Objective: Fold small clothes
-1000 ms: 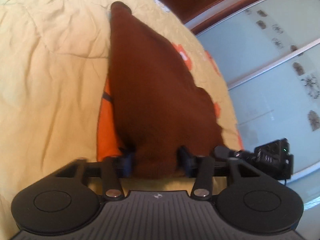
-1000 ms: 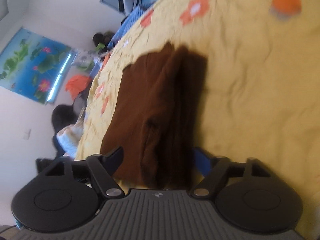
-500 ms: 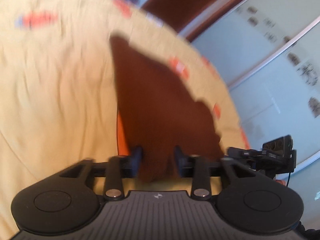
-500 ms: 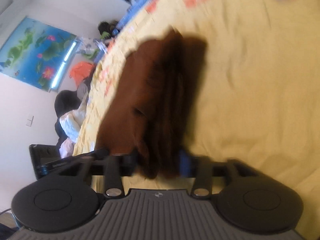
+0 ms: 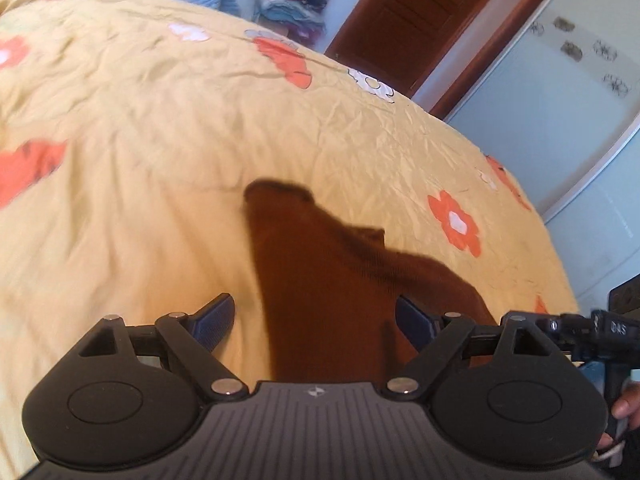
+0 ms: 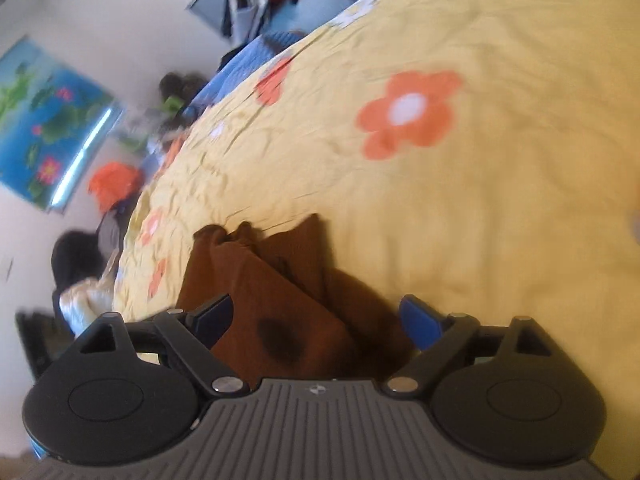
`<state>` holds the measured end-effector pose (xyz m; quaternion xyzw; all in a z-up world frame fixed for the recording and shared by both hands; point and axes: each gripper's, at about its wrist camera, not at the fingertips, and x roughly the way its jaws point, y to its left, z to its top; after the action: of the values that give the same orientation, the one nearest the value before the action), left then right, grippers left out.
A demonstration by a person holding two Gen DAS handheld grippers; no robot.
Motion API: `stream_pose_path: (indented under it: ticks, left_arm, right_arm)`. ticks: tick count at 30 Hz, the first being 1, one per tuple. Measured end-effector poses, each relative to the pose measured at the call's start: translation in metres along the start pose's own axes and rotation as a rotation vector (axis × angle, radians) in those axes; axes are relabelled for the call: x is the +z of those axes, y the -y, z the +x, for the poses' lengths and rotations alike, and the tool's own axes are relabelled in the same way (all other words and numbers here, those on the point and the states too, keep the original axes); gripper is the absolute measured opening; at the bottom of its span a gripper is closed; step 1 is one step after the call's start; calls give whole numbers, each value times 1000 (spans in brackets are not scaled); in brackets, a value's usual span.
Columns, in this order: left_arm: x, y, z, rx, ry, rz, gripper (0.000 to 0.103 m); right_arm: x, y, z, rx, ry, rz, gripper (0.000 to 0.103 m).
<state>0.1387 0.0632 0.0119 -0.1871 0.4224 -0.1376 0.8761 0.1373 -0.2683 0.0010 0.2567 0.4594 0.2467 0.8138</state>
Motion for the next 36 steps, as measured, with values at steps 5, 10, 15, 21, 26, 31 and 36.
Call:
stream_pose_path:
  ticks: [5, 10, 15, 21, 26, 31, 36]
  left_arm:
    - [16, 23, 25, 112, -12, 142, 41]
    - [10, 26, 19, 187, 31, 169, 40]
    - [-33, 0, -43, -26, 5, 19, 55]
    - [-111, -16, -85, -285, -122, -151, 66]
    - [-122, 13, -77, -237, -151, -69, 41]
    - [-127, 19, -90, -187, -193, 11, 20]
    - [-133, 25, -105, -116, -134, 69, 28]
  right_arm:
    - [11, -12, 17, -29, -28, -114, 52]
    - [14, 22, 11, -21, 10, 10, 11]
    - [-29, 25, -50, 68, 109, 90, 76]
    - [-107, 33, -84, 190, -9, 167, 101]
    - [-122, 0, -65, 207, -63, 84, 86]
    - [-129, -14, -62, 134, -125, -27, 35]
    - [-142, 1, -76, 159, -75, 45, 37]
